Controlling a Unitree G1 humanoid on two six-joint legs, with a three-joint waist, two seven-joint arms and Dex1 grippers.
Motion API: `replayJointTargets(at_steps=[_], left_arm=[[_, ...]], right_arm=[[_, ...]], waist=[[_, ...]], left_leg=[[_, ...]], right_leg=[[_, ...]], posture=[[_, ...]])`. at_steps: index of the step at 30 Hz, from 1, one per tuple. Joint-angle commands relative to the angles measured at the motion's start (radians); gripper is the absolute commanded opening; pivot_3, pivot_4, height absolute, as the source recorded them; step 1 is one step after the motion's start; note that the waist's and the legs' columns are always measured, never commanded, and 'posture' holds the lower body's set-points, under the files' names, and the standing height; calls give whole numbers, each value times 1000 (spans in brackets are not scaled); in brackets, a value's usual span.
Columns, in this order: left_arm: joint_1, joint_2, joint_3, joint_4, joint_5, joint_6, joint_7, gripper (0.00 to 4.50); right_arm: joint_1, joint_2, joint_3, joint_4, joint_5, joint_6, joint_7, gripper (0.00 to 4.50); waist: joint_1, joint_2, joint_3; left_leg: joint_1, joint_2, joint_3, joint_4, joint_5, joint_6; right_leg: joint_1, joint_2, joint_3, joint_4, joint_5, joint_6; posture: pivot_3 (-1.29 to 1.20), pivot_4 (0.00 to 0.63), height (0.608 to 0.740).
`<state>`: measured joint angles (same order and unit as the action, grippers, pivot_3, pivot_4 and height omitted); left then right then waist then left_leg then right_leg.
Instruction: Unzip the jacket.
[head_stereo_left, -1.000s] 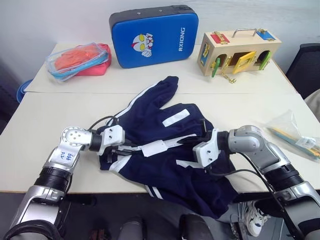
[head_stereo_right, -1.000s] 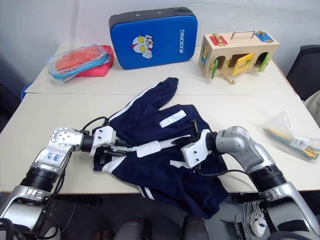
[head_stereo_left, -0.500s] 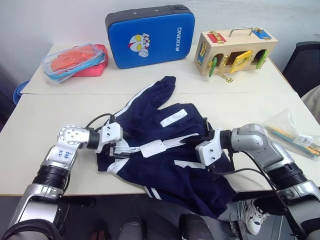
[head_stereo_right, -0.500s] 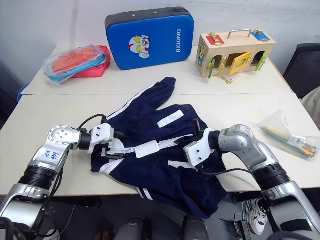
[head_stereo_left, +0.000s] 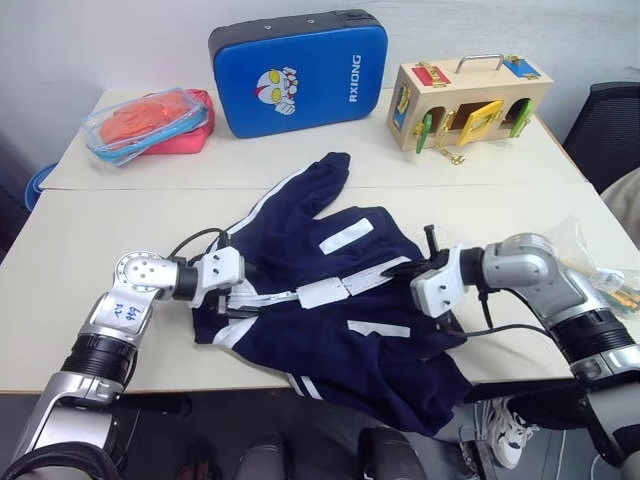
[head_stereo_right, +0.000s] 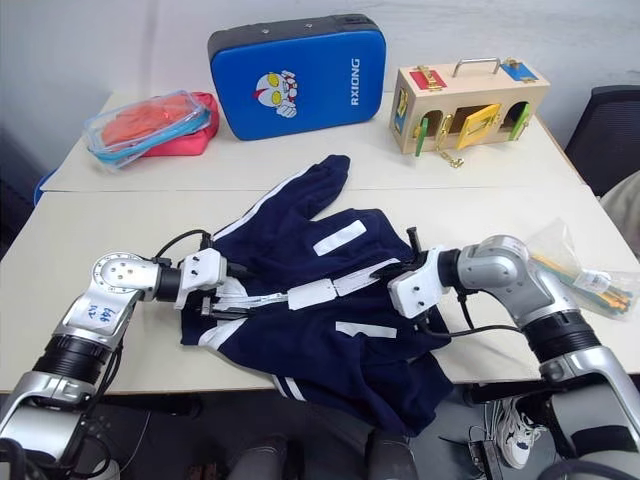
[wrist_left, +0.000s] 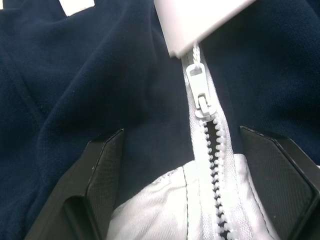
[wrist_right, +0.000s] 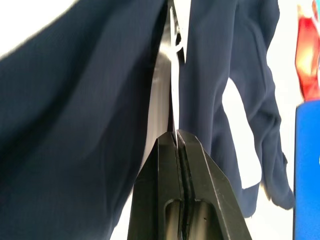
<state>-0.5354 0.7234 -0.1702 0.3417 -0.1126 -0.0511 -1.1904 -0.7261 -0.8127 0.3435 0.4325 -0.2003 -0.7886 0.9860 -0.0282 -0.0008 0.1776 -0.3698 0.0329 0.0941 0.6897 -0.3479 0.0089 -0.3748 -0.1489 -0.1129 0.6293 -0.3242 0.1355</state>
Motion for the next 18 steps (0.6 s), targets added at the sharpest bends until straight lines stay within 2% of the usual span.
replayJointTargets(at_steps=[1,9,16,18], left_arm=[[66,23,-52,29,76,14,-6,3845],[72,30,-48,30,77,7,-5,3845],[67,24,-49,29,75,9,-2,3845],[68,23,-49,26,73,10,-2,3845]], right_arm=[[-33,-41,-49,59,0,-34,-20,0],[-84,-101,-63,212,-22,-107,-40,0],[-26,-94,-73,91,37,-35,-6,0],[-5,-100,-88,33,99,32,29,0]], waist=[[0,0,0],[-3,0,0],[-3,1,-1],[-2,1,-1]], left_leg=[[0,0,0,0,0,0],[1,0,0,-1,0,0],[1,0,1,-2,0,0],[1,0,1,-2,0,0]], right_leg=[[0,0,0,0,0,0],[0,0,0,-1,0,0],[0,0,1,-1,0,0],[0,0,1,-1,0,0]], posture=[[0,150,740],[0,150,740],[0,150,740],[0,150,740]])
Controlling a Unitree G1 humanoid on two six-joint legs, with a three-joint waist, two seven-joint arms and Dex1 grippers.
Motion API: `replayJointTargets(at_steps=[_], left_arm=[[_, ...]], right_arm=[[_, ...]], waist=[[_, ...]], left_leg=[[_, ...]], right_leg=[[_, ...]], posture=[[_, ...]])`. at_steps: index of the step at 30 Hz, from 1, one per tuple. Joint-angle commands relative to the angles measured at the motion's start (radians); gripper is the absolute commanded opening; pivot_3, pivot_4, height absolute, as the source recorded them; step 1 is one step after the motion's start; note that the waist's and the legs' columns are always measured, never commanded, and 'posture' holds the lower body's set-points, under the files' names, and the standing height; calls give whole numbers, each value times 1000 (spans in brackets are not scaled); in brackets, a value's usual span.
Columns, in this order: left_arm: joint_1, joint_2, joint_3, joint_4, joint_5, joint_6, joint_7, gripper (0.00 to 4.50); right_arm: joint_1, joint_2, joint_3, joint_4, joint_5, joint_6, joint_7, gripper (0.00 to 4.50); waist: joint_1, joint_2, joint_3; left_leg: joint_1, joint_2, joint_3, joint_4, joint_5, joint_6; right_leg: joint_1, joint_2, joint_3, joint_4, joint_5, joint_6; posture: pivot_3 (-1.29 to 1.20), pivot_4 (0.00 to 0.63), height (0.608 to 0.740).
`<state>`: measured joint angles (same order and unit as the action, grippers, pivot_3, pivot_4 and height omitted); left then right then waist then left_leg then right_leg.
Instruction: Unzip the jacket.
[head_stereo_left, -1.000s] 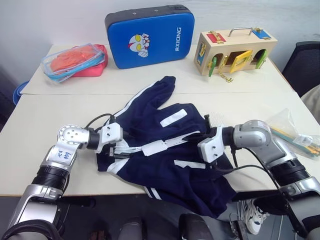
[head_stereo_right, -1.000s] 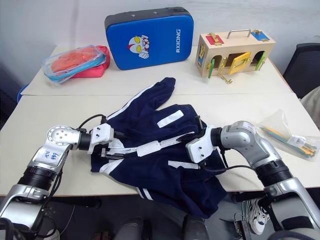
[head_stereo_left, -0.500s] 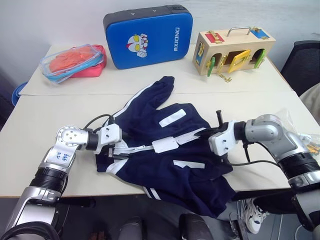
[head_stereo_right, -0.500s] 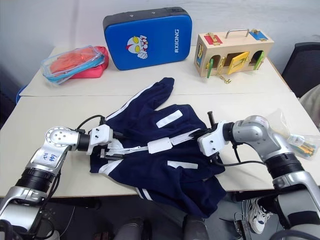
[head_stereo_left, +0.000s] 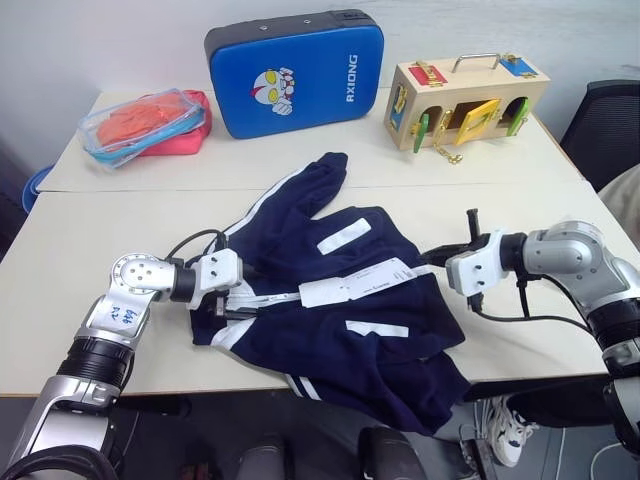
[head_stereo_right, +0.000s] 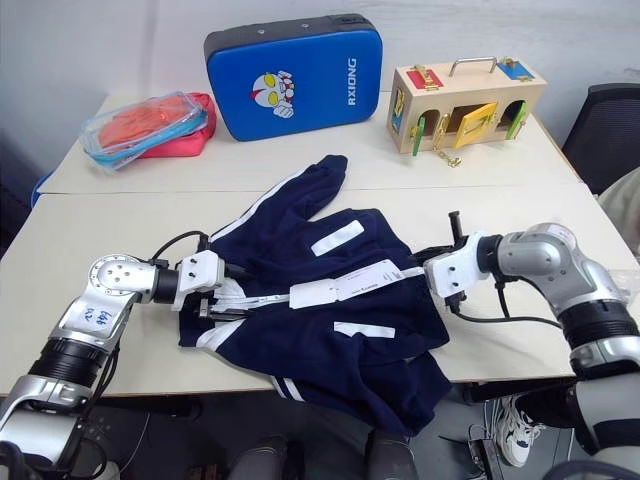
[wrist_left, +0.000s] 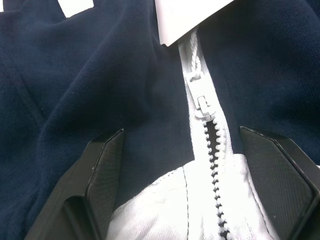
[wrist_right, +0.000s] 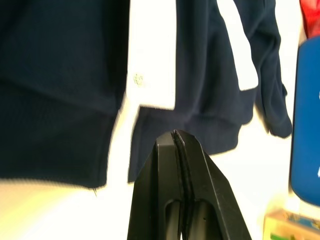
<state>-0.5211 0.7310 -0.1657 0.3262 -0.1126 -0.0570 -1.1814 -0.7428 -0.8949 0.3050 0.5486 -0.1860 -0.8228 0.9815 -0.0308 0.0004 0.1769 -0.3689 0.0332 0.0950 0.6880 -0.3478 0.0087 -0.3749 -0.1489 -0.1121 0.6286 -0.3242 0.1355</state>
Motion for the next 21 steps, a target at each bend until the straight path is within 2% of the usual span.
replayJointTargets(at_steps=[1,4,8,14,21], left_arm=[[55,15,-53,40,73,15,-11,3864],[56,16,-53,38,71,14,-12,3864],[49,12,-55,41,71,17,-14,3864],[39,5,-61,38,70,20,-16,3864],[30,6,-59,46,66,22,-22,3864]], right_arm=[[23,-16,-61,-129,125,125,49,386],[75,-4,-85,-343,237,317,81,1289],[158,16,-76,-614,268,552,76,2589],[298,9,-42,-859,267,730,113,2589],[276,110,-28,-855,171,788,36,2589]], waist=[[1,0,0],[1,0,0],[4,0,0],[6,0,0],[6,0,0]], left_leg=[[0,0,0,0,0,0],[0,0,0,0,0,0],[0,0,-1,0,0,0],[-1,-1,-1,0,0,0],[-1,-1,-1,0,0,0]], right_leg=[[0,0,0,0,0,0],[0,0,0,0,0,0],[0,0,0,0,0,0],[0,0,0,-1,0,0],[0,0,0,-1,0,0]], posture=[[0,150,740],[0,150,740],[0,150,740],[0,150,740],[0,150,740]])
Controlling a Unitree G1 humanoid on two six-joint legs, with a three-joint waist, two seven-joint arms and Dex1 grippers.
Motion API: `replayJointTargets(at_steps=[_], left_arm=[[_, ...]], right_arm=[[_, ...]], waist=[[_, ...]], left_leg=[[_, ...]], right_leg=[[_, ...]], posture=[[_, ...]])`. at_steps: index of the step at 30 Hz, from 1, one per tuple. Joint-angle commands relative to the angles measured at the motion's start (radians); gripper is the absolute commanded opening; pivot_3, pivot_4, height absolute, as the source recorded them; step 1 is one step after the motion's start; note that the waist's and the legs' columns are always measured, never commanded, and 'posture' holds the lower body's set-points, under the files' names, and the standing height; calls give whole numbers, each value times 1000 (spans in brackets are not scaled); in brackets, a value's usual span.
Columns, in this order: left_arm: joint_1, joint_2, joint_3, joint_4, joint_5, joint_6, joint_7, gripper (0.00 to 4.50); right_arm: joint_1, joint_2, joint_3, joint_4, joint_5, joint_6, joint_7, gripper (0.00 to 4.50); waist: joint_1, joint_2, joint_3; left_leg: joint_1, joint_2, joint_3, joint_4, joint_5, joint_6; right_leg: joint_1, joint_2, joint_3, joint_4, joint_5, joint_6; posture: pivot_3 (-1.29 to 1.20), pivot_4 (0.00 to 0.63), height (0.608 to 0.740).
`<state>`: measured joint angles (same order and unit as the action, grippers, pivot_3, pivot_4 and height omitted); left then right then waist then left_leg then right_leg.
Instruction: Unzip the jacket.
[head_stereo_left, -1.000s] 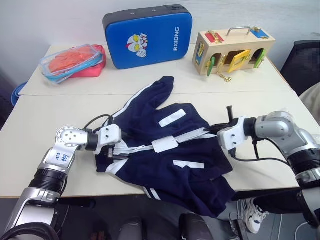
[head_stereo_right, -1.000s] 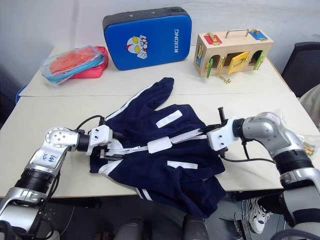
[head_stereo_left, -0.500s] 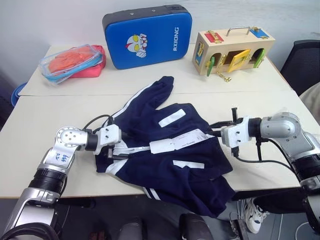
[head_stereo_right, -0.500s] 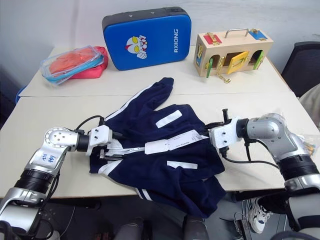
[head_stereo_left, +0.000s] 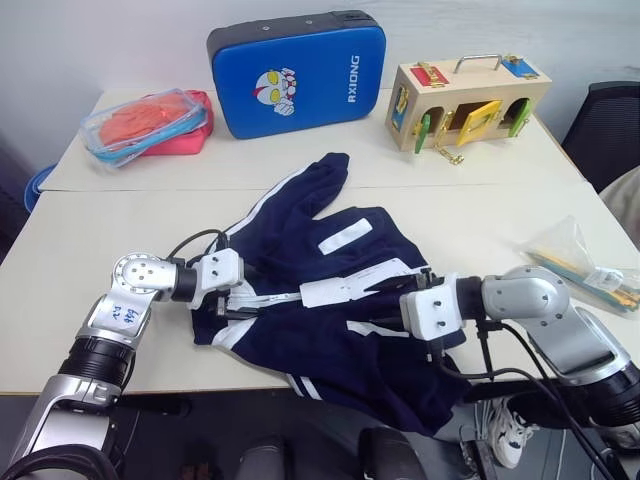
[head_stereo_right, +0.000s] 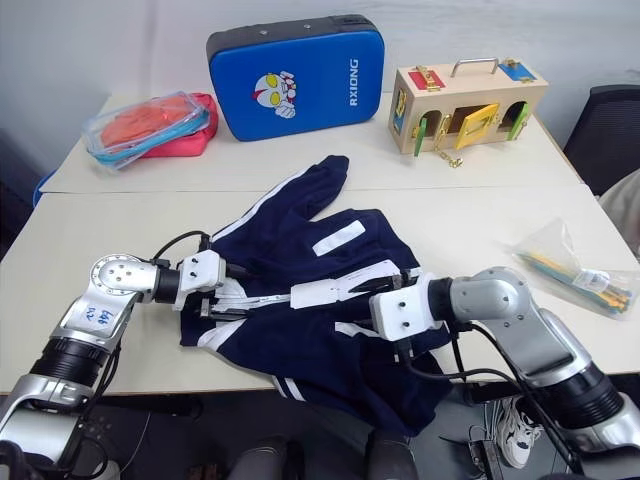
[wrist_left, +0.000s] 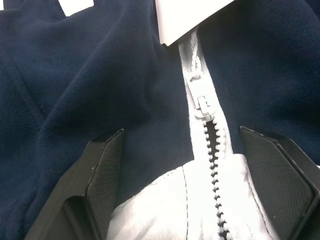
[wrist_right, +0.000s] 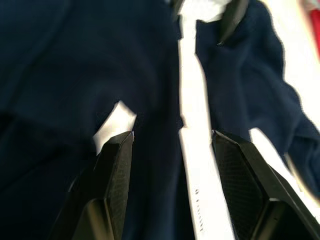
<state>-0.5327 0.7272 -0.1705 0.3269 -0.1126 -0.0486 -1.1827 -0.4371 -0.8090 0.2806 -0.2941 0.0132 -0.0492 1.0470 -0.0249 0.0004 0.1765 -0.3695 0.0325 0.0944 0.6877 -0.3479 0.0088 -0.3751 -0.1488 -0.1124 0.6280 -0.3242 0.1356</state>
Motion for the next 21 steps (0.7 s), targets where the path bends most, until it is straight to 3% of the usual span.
replayJointTargets(at_steps=[1,14,21], left_arm=[[41,10,-54,46,66,14,-21,3864],[29,9,-47,49,61,18,-22,3864],[21,14,8,-59,-24,118,-38,3864]], right_arm=[[-34,33,2,-2,-41,10,-31,2589],[-108,141,42,158,-162,-74,-77,2589],[-113,165,19,110,-83,9,-22,2589]], waist=[[0,0,0],[-1,0,0],[-2,0,0]], left_leg=[[0,0,0,0,0,0],[0,0,0,0,0,0],[0,0,0,0,0,0]], right_leg=[[0,0,0,0,0,0],[0,0,0,0,0,0],[0,0,0,0,0,0]], posture=[[0,150,740],[0,150,740],[0,150,740]])
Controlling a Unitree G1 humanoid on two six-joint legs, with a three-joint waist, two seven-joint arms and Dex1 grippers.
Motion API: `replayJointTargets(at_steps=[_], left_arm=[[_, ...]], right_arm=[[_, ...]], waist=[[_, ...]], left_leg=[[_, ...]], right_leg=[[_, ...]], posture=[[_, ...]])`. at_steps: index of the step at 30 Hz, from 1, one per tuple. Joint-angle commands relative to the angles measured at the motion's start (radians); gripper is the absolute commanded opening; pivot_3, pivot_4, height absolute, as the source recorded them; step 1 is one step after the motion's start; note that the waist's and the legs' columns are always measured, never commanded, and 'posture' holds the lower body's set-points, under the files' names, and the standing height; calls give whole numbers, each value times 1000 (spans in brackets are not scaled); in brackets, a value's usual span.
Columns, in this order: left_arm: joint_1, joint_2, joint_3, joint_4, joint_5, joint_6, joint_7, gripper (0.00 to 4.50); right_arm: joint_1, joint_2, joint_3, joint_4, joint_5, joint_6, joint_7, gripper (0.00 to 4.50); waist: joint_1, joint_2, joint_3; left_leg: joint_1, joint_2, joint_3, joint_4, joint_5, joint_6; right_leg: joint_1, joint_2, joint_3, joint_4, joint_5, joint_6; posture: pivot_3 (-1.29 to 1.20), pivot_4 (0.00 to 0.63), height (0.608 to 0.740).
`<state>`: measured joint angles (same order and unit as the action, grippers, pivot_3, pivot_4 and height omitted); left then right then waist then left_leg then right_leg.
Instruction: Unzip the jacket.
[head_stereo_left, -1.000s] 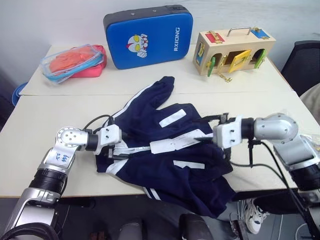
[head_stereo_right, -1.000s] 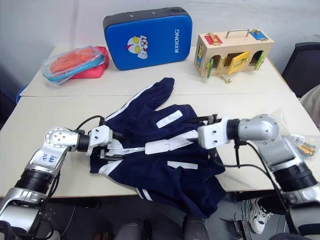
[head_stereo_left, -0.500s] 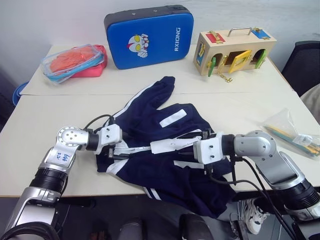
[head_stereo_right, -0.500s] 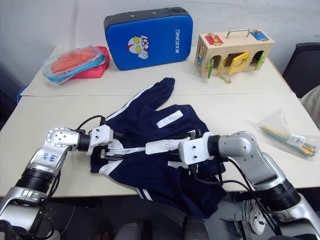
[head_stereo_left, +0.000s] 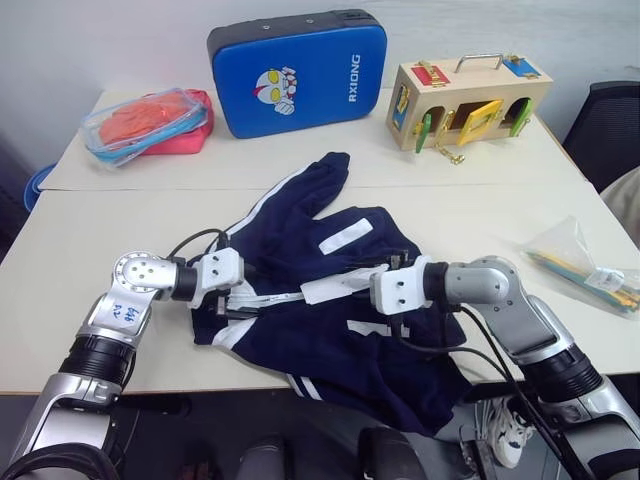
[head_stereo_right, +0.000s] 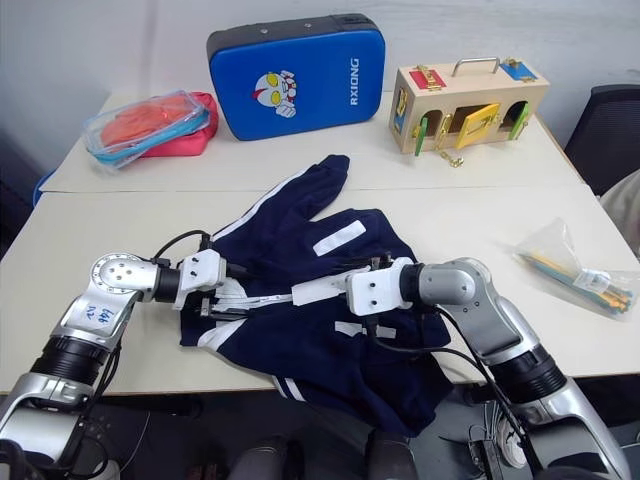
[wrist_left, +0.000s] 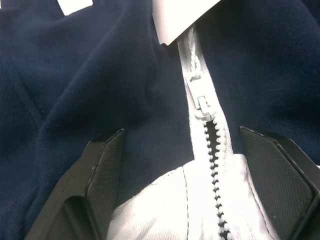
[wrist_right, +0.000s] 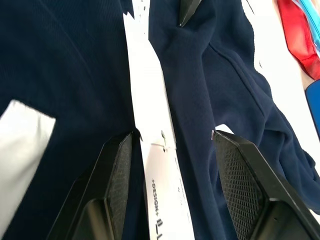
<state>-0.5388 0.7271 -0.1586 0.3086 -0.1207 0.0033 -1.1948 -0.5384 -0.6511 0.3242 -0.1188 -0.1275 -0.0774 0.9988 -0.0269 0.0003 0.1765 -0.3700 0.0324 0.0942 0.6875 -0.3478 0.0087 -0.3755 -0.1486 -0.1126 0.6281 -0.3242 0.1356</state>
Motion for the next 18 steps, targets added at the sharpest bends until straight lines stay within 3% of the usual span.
replayJointTargets(at_steps=[1,8,18], left_arm=[[25,17,8,-67,-32,92,-32,3864],[20,28,26,-149,-51,150,-35,3864],[32,33,24,-142,-34,130,-31,3864]], right_arm=[[-13,8,-27,-74,67,51,30,2589],[-35,82,-21,-117,138,205,20,2589],[-63,120,4,-52,99,256,-11,2589]], waist=[[0,0,0],[1,-2,1],[1,-3,2]], left_leg=[[0,0,0,0,0,0],[-2,0,-1,0,0,0],[-3,-1,0,0,0,0]], right_leg=[[0,0,0,0,0,0],[-1,0,-1,0,0,0],[-2,0,-1,-1,0,0]], posture=[[0,150,740],[0,150,740],[0,150,740]])
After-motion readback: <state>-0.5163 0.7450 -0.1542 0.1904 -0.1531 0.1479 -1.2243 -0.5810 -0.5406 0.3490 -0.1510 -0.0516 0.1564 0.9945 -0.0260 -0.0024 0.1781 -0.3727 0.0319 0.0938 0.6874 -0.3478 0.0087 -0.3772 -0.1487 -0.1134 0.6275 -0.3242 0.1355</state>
